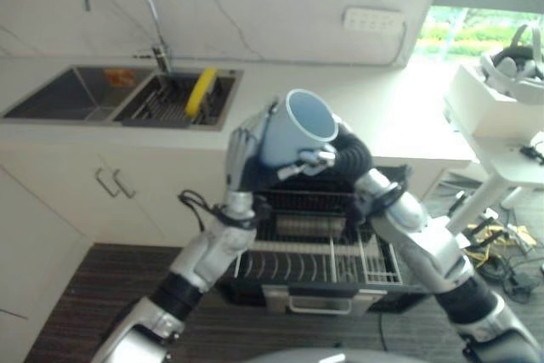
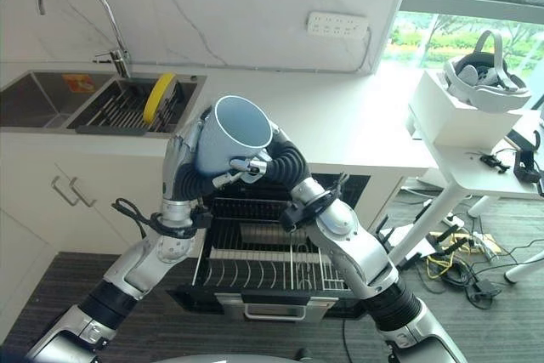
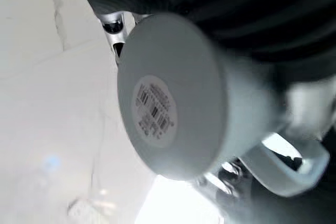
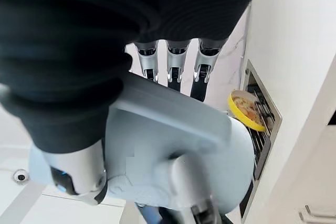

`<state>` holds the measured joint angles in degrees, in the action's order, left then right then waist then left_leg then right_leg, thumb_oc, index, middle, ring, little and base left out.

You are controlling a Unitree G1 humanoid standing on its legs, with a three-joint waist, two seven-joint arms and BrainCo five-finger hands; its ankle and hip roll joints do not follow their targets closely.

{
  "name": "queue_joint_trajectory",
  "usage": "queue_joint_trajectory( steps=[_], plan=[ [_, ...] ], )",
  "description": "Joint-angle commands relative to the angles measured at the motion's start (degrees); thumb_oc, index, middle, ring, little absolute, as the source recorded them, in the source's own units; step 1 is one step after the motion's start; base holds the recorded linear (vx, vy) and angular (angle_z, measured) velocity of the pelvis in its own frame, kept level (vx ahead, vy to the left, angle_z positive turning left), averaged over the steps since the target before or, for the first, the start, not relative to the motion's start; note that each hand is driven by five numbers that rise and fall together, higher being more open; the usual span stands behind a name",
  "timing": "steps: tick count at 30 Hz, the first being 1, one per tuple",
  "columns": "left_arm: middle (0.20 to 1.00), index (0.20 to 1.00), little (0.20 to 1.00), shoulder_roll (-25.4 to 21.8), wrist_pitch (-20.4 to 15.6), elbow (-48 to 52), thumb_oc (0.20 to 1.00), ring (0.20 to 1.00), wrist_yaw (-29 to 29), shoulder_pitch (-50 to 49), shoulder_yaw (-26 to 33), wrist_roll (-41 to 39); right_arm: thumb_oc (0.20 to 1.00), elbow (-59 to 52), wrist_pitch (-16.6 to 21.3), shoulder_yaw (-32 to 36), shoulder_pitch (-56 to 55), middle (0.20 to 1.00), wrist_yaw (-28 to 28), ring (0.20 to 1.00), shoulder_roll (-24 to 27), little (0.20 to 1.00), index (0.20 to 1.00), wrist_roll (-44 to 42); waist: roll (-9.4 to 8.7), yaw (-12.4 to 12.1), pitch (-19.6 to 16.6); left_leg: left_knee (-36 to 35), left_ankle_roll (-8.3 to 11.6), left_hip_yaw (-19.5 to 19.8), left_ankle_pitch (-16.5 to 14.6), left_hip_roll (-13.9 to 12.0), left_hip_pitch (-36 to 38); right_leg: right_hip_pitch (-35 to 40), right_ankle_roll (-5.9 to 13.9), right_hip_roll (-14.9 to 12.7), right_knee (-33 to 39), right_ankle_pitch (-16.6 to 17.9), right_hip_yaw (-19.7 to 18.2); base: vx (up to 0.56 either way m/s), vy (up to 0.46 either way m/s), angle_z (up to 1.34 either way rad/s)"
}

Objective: Place the dishes in the dishwasher.

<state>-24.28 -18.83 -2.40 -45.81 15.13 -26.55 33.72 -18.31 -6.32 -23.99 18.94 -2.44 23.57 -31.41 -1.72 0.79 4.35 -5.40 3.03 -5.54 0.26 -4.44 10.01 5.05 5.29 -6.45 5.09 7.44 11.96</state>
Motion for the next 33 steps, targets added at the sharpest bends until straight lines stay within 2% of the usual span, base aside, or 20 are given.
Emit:
queue_joint_trajectory(
  steps=[1,3,6,9,14,23,25,26,29,33],
  plan=[
    [1.000,1.000,1.000,-0.70,-2.35,-1.09,1.000,1.000,1.57,4.50,-2.83,-2.39,0.200,-2.89,6.61,2.50,5.71,0.200,-0.41,0.200,-3.02,0.200,0.200,0.46,-0.96,-1.26,1.24,0.39,0.03,-4.28,-5.89,-0.85,0.92,3.98,4.35,-3.26,-0.47,-6.95,0.12,0.00,0.000,0.00],
    [1.000,1.000,1.000,-0.54,-3.49,-1.00,1.000,1.000,2.37,4.35,-2.30,-4.53,0.200,-2.83,6.54,2.80,5.22,0.200,-0.46,0.200,-2.98,0.200,0.200,0.89,-0.96,-1.20,1.24,0.39,0.03,-4.33,-5.82,-0.89,0.91,4.02,4.32,-3.24,-0.49,-6.96,0.12,0.00,0.000,0.00],
    [1.000,1.000,1.000,0.14,-9.66,0.19,1.000,1.000,4.45,3.41,-1.12,-9.60,0.200,-2.84,7.05,3.49,4.14,0.200,-0.88,0.200,-2.79,0.200,0.200,1.92,-0.96,-1.23,1.45,0.39,0.05,-4.43,-5.74,-0.97,0.88,3.95,4.29,-3.38,-0.60,-6.89,0.37,0.00,0.000,0.00],
    [1.000,1.000,1.000,0.65,-11.30,0.62,1.000,1.000,5.00,1.69,1.06,-14.92,0.200,-2.27,7.62,4.23,2.79,0.200,-0.96,0.200,-2.71,0.200,0.200,2.48,-0.93,-1.34,1.63,0.39,0.08,-4.33,-5.76,-0.99,0.97,4.00,4.24,-3.44,-0.63,-6.90,0.52,0.00,0.000,0.00],
    [1.000,1.000,1.000,0.37,-11.35,3.50,1.000,1.000,7.11,-2.47,6.23,-21.55,0.200,-2.60,8.09,6.34,-0.39,0.200,-1.17,0.200,-2.08,0.200,0.200,2.92,-0.70,-1.75,1.93,0.39,0.18,-4.15,-5.49,-1.10,1.01,4.20,4.06,-3.51,-0.58,-6.89,0.94,0.01,0.002,0.00],
    [1.000,1.000,1.000,-0.77,-7.39,5.17,1.000,1.000,15.01,-8.49,13.61,-32.33,0.200,-1.98,10.71,11.72,-5.64,0.200,-3.05,0.200,-0.34,0.200,0.200,3.36,-0.07,-1.85,2.51,0.39,0.27,-3.81,-5.03,-1.16,0.71,4.08,3.98,-3.66,-0.57,-6.89,1.24,0.01,0.006,0.00],
    [1.000,1.000,1.000,-1.09,-5.13,5.81,1.000,1.000,18.76,-9.67,14.63,-34.30,0.200,-2.45,10.84,12.86,-6.96,0.200,-3.01,0.200,-0.18,0.200,0.200,3.27,0.10,-1.78,2.64,0.39,0.26,-3.76,-4.97,-1.17,0.67,4.01,4.01,-3.65,-0.60,-6.90,1.19,0.06,0.020,0.00],
    [1.000,1.000,1.000,-1.56,-1.82,6.32,1.000,1.000,23.97,-10.44,14.86,-35.07,0.200,-2.95,10.73,13.75,-7.90,0.200,-3.00,0.200,0.07,0.200,0.200,3.21,0.29,-1.61,2.84,0.39,0.27,-3.78,-4.85,-1.19,0.57,3.85,4.05,-3.63,-0.66,-6.83,1.07,0.07,0.026,0.01],
    [1.000,1.000,1.000,-3.04,2.19,7.40,1.000,1.000,30.46,-11.62,14.81,-35.39,0.200,-3.65,10.33,15.26,-9.45,0.200,-2.39,0.200,0.87,0.200,0.200,3.10,0.82,-1.15,3.61,0.39,0.20,-3.85,-4.51,-1.24,0.15,3.19,4.11,-3.62,-0.86,-6.64,0.71,0.05,0.040,0.00],
    [1.000,1.000,1.000,-5.50,7.37,8.68,1.000,1.000,38.68,-10.58,13.58,-40.35,0.200,-3.35,10.84,17.37,-9.44,0.200,-1.35,0.200,3.01,0.200,0.200,3.01,2.14,0.33,7.36,0.39,0.19,-3.69,-3.02,-1.52,-3.13,-1.22,4.31,-3.60,-1.85,-5.82,-1.09,-0.10,0.065,-0.03]
  ],
)
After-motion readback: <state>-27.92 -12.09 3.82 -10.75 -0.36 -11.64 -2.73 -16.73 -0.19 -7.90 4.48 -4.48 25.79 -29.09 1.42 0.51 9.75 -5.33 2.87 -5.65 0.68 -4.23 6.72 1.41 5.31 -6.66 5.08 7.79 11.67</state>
